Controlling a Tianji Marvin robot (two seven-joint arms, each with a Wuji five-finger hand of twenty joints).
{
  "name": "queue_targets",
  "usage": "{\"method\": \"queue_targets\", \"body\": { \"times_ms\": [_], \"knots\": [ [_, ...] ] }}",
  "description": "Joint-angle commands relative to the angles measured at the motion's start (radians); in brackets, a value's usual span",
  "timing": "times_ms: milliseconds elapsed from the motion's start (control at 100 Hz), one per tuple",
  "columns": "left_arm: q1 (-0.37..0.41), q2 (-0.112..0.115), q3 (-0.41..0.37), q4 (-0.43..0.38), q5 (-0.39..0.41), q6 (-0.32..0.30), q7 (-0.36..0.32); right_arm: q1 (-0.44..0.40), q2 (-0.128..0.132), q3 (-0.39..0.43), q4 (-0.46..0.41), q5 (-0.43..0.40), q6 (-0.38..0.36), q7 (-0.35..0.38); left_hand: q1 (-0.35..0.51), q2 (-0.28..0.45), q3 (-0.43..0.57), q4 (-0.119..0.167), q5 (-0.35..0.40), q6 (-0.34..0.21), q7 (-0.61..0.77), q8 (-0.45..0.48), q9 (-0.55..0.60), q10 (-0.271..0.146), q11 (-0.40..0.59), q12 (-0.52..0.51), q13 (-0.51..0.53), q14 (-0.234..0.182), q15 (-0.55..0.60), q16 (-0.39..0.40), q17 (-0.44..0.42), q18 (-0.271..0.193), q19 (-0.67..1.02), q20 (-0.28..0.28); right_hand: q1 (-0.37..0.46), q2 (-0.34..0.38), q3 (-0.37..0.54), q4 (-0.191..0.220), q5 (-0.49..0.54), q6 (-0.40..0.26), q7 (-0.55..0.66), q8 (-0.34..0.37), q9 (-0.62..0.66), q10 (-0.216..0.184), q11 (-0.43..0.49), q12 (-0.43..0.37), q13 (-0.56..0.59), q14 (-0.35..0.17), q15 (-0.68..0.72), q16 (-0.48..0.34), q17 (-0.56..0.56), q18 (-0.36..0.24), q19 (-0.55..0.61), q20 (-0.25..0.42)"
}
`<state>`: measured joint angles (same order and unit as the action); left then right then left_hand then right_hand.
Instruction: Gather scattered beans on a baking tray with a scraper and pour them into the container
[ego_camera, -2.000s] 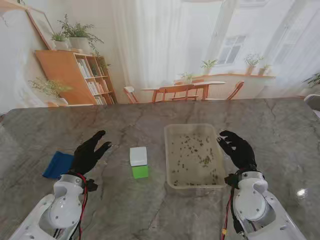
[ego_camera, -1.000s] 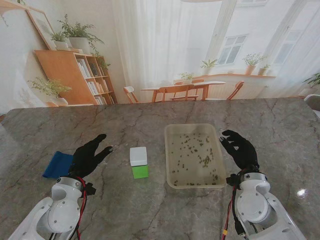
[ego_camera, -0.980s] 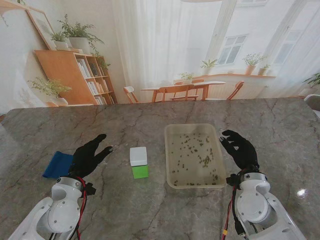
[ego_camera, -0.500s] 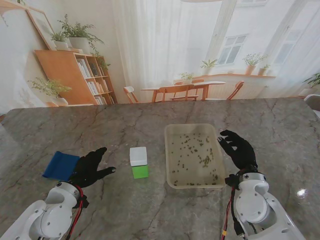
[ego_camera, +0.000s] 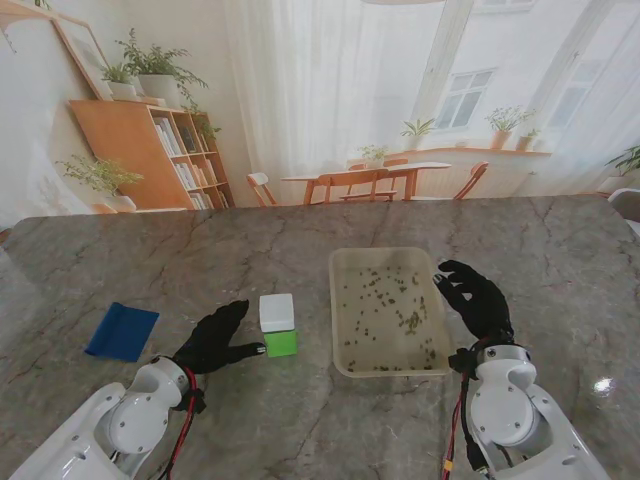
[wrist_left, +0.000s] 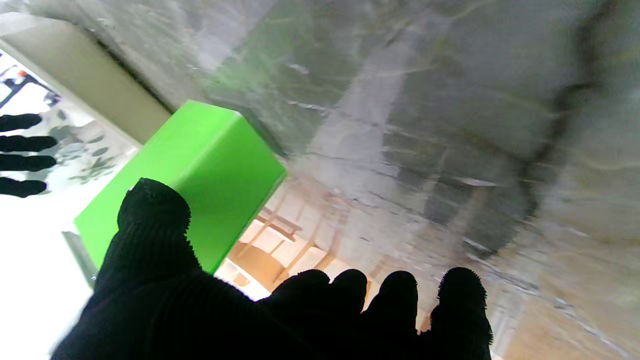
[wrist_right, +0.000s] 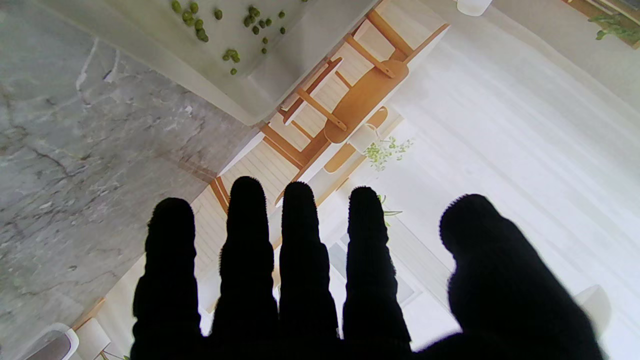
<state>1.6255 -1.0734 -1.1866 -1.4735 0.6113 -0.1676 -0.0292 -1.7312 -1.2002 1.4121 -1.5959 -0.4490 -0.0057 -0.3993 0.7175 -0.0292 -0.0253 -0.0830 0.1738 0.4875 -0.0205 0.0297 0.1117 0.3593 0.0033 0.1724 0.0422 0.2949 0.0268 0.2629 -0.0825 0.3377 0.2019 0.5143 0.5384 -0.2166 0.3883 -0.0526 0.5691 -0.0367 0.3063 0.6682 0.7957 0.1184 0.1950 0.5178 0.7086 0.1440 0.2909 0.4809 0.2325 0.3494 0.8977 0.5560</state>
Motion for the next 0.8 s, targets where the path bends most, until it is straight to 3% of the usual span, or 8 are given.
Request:
{"method": "queue_targets", "body": {
  "times_ms": [0,170,520,680,790],
  "knots": [
    [-0.020,-0.008,0.010,0.019,0.001,-0.043,-0.008,-0.003,-0.001,0.001,-0.002,0.002,0.005,0.011,-0.036,-0.008,-0.009,0.066,-0.024,0.064,-0.017,-0.010,-0.028,-0.012,-0.015,-0.007,-0.034,-0.013,-0.015,-0.005,-0.012,-0.027,-0.027,-0.024,-0.016,0.015,-0.005,0.024,-0.002,-0.016,0.006,-0.008,0.009,-0.010,0.016,0.005,0.016,-0.008,0.007,0.012,0.002,0.013,-0.001,0.024],
    [-0.059,-0.008,0.040,0.061,-0.043,-0.100,-0.027,-0.002,0.000,-0.001,-0.002,0.003,0.006,0.014,-0.056,-0.017,-0.007,0.061,-0.025,0.066,-0.015,-0.008,-0.029,-0.011,-0.016,-0.007,-0.035,-0.013,-0.018,-0.008,-0.012,-0.033,-0.032,-0.034,-0.014,0.016,-0.007,0.024,-0.001,-0.015,0.007,-0.008,0.010,-0.009,0.016,0.006,0.019,-0.007,0.009,0.013,0.002,0.013,0.000,0.024],
    [-0.115,-0.015,0.092,0.132,-0.124,-0.157,-0.042,0.003,0.000,-0.005,0.002,0.002,0.014,0.019,-0.062,-0.061,-0.001,0.051,-0.025,0.038,-0.004,0.016,-0.024,-0.034,-0.006,0.016,-0.023,-0.025,0.006,0.005,0.008,-0.060,0.000,-0.043,-0.008,0.019,-0.011,0.024,0.003,-0.010,0.008,-0.008,0.015,-0.009,0.018,0.007,0.022,-0.005,0.014,0.015,0.004,0.016,0.005,0.024],
    [-0.149,-0.026,0.125,0.176,-0.170,-0.174,-0.028,0.005,0.001,-0.006,0.003,-0.001,0.018,0.019,-0.057,-0.077,0.003,0.048,-0.027,0.010,-0.001,0.056,-0.020,-0.048,-0.001,0.048,-0.013,-0.033,0.028,0.015,0.012,-0.071,0.042,-0.062,-0.005,0.021,-0.013,0.024,0.006,-0.008,0.009,-0.008,0.016,-0.008,0.019,0.007,0.023,-0.006,0.016,0.015,0.005,0.015,0.008,0.023],
    [-0.163,-0.034,0.145,0.200,-0.211,-0.176,-0.023,0.005,0.000,-0.007,0.004,-0.003,0.022,0.017,-0.041,-0.102,0.007,0.048,-0.032,-0.050,0.008,0.111,-0.019,-0.061,0.014,0.100,-0.006,-0.041,0.057,0.026,0.009,-0.077,0.094,-0.074,-0.003,0.022,-0.015,0.024,0.007,-0.007,0.009,-0.008,0.017,-0.007,0.019,0.007,0.023,-0.004,0.017,0.015,0.006,0.016,0.009,0.023]
  ]
}}
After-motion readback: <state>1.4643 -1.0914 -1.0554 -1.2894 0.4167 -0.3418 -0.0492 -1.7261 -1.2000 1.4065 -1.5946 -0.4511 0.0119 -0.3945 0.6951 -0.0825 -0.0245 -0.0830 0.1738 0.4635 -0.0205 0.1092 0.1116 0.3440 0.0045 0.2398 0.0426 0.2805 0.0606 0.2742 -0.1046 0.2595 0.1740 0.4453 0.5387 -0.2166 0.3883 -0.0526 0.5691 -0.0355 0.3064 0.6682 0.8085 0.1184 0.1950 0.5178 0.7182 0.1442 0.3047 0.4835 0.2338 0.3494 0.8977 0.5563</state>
